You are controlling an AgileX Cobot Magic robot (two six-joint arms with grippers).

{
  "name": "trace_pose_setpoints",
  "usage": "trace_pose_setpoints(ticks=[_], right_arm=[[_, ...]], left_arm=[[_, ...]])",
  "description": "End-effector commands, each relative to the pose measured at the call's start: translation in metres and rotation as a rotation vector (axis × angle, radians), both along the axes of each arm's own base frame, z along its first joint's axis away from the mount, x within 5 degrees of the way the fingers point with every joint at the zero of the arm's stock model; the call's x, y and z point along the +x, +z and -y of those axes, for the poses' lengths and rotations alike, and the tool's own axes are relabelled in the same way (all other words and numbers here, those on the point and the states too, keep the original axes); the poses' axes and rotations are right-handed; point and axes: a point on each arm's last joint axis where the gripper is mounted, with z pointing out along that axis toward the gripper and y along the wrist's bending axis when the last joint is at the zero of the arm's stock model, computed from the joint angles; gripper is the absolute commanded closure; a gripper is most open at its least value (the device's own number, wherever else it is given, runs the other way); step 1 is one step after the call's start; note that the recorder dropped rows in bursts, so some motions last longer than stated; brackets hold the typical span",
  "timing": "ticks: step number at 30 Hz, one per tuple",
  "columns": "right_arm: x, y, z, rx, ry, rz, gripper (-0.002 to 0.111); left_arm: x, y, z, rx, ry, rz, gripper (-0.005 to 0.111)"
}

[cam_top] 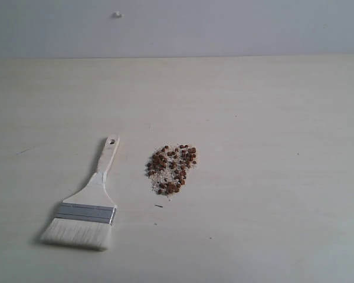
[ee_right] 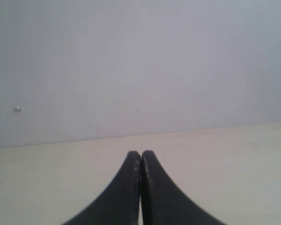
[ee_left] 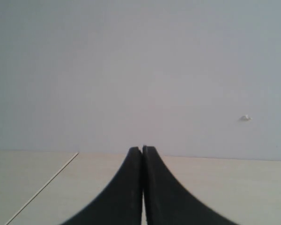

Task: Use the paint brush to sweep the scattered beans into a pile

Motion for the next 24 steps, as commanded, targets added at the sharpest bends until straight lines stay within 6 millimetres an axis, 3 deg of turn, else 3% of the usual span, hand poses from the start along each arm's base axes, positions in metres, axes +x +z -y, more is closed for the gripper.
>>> trace_pose_setpoints(ticks=[1, 24], right_arm=[[-0.0003, -0.0016, 0.0004, -0.008, -0.006, 0.0, 0.108], [-0.0003, -0.0016, 0.0003, 0.014, -0.004, -0.002, 0.108]], left_arm=[[0.0005, -0.0017, -0.0002, -0.01, 0.001, -0.011, 0.107], [0.0005, -0.0017, -0.0002, -0.01, 0.001, -0.011, 0.107]])
